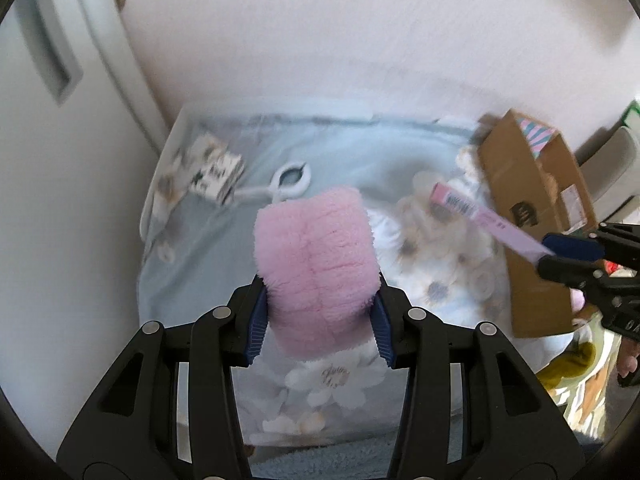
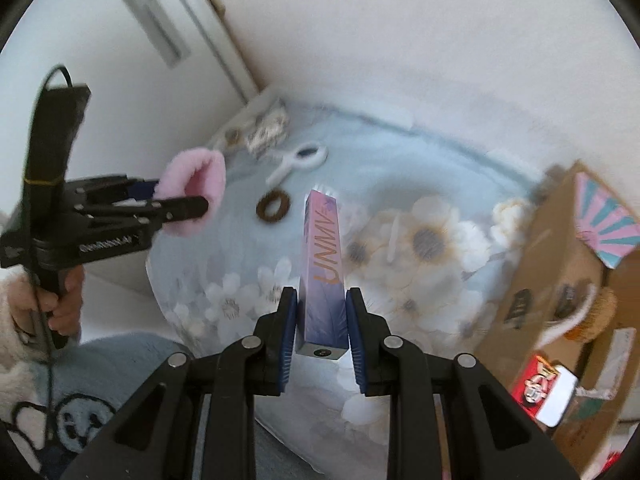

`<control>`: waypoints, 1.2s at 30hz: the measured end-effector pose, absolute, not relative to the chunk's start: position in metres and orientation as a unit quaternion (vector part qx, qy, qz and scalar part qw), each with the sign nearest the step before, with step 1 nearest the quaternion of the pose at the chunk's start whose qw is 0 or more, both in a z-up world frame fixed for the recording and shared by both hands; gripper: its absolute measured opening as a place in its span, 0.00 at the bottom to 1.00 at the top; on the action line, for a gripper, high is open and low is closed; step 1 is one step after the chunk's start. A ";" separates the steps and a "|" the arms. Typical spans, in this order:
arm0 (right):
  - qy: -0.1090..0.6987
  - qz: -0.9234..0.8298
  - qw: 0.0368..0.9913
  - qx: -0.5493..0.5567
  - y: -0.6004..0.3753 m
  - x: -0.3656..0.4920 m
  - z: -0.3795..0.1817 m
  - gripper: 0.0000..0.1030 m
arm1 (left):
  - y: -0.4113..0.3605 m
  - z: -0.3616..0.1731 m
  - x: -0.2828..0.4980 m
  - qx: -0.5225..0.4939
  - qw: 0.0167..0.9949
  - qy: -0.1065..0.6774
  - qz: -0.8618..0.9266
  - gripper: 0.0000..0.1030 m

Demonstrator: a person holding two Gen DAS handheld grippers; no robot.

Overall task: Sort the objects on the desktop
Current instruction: 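Carry the pink wristband and UNMV box over the cardboard box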

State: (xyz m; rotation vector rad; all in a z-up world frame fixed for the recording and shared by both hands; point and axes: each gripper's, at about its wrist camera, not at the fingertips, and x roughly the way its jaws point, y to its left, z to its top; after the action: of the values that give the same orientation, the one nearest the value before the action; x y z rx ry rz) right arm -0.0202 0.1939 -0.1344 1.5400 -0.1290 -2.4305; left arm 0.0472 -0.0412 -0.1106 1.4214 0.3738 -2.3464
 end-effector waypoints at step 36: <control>-0.227 -0.859 -0.123 0.442 0.391 0.121 -0.128 0.22 | 0.208 -0.125 -0.207 0.522 -0.058 -0.051 -0.850 0.40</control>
State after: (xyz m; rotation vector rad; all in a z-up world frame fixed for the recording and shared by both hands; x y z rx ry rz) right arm 0.1207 0.3914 -0.1275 1.5086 -0.7751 -2.9342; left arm -0.2071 0.2084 -0.1250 1.7023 -0.1653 -2.7724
